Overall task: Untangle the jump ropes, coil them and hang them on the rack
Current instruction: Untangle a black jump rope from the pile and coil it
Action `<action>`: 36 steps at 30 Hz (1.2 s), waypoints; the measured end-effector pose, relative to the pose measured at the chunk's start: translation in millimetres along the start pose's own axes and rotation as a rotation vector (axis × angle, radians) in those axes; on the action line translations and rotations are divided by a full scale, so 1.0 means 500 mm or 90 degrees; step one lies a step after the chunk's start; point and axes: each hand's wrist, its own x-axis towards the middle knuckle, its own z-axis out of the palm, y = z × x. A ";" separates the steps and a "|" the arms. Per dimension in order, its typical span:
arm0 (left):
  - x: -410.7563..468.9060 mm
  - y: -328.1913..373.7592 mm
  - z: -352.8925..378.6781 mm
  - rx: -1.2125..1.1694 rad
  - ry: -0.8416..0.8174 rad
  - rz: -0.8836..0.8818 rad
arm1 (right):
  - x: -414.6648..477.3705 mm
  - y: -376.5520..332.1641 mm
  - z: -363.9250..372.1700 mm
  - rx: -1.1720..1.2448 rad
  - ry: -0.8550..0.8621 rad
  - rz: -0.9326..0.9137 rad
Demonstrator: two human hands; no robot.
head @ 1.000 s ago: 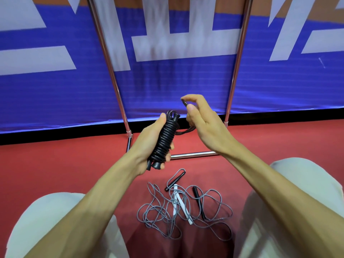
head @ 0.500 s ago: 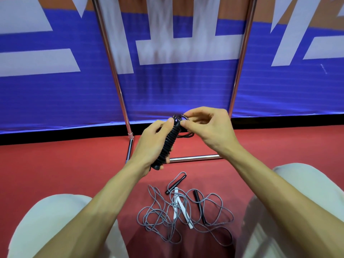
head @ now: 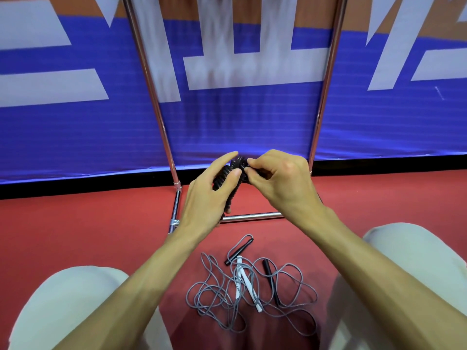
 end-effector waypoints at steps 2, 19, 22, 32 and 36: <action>-0.001 -0.003 0.004 -0.015 -0.001 0.005 | -0.003 0.005 0.005 -0.016 0.004 -0.013; -0.007 0.000 -0.012 -0.068 -0.038 -0.003 | -0.004 -0.017 0.006 0.202 -0.023 0.232; -0.004 -0.003 -0.020 -0.073 -0.044 -0.007 | -0.007 -0.010 0.004 0.175 -0.069 0.182; -0.004 0.006 -0.023 -0.120 -0.105 -0.037 | 0.002 -0.010 -0.011 0.254 -0.051 0.194; -0.008 0.011 -0.017 -0.114 -0.096 -0.028 | -0.002 -0.014 -0.001 0.137 0.011 0.064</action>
